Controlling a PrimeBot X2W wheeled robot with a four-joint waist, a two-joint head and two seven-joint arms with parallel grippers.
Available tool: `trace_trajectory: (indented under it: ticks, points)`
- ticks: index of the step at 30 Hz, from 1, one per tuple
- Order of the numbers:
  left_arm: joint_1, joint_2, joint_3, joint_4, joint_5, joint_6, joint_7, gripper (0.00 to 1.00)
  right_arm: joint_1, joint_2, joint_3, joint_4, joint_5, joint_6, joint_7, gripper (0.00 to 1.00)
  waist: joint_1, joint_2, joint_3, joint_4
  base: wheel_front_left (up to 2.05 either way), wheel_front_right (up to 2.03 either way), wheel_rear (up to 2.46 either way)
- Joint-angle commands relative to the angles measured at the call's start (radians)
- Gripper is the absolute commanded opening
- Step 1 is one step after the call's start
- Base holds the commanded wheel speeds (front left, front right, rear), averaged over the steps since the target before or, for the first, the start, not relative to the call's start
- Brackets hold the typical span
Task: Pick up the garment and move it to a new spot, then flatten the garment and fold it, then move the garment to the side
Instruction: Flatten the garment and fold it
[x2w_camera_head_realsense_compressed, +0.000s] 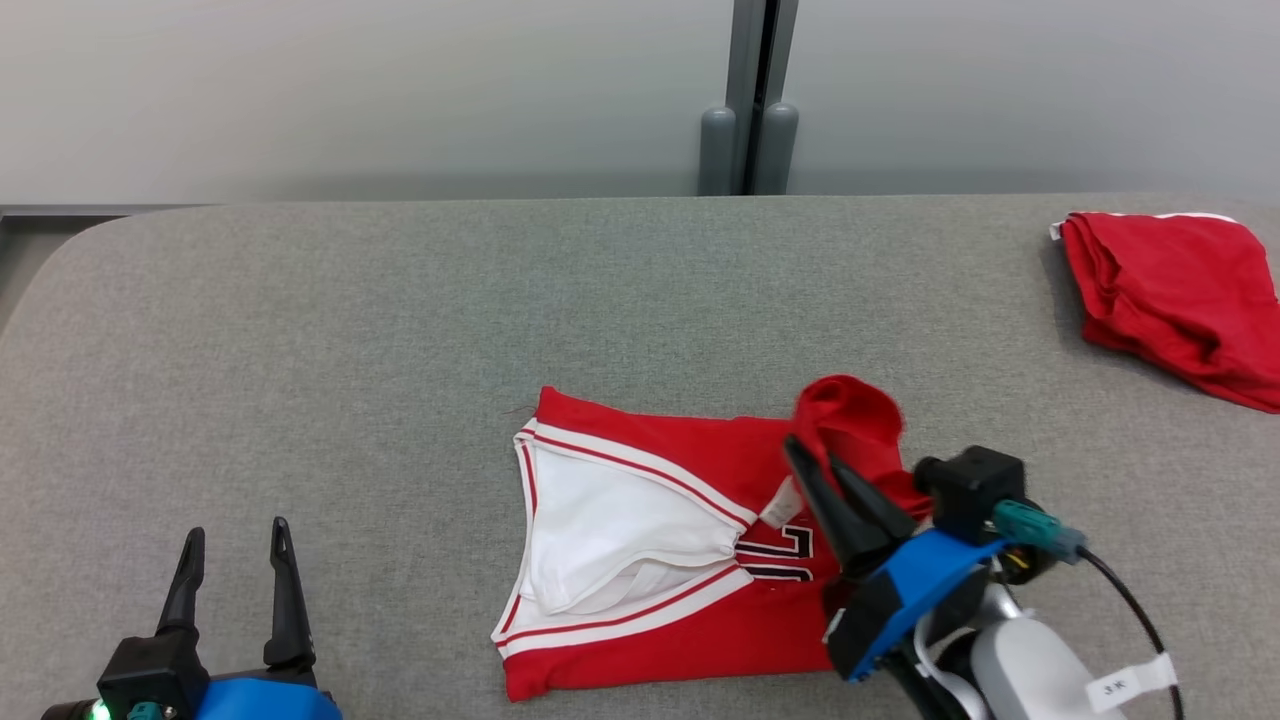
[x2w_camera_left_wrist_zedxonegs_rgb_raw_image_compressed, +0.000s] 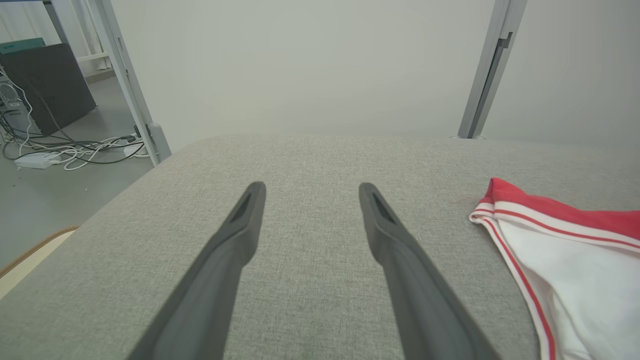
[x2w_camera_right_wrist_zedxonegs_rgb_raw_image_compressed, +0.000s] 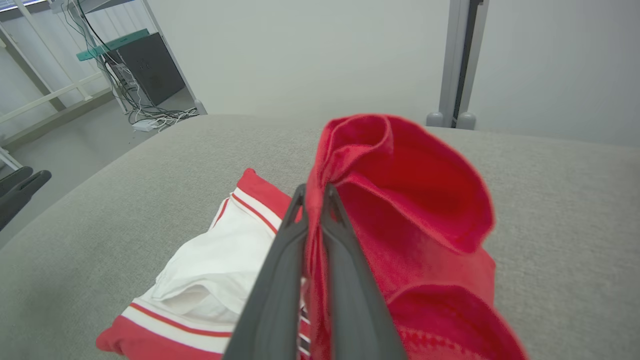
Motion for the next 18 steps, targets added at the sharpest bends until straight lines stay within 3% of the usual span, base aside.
trace_trajectory:
  ticks: [1,10,18]
  points:
    - [-0.017,0.001,0.002,0.001,0.0,-0.005,-0.002,1.0,-0.023,0.01,0.026,0.005,0.003,0.0,0.002,0.0,0.0,-0.0001,0.004,0.007,0.0,0.0,0.0]
    - [-0.034,-0.004,-0.004,-0.003,0.001,-0.002,-0.002,1.0,-0.152,0.046,0.219,0.143,0.053,0.0,-0.019,0.0,0.0,-0.0001,0.027,0.029,0.0,0.0,0.0]
    - [-0.072,-0.006,-0.015,0.017,-0.006,-0.009,-0.002,1.0,-0.245,0.047,0.362,0.24,0.192,0.0,-0.084,0.0,0.0,-0.0001,0.055,0.059,0.0,0.0,0.0]
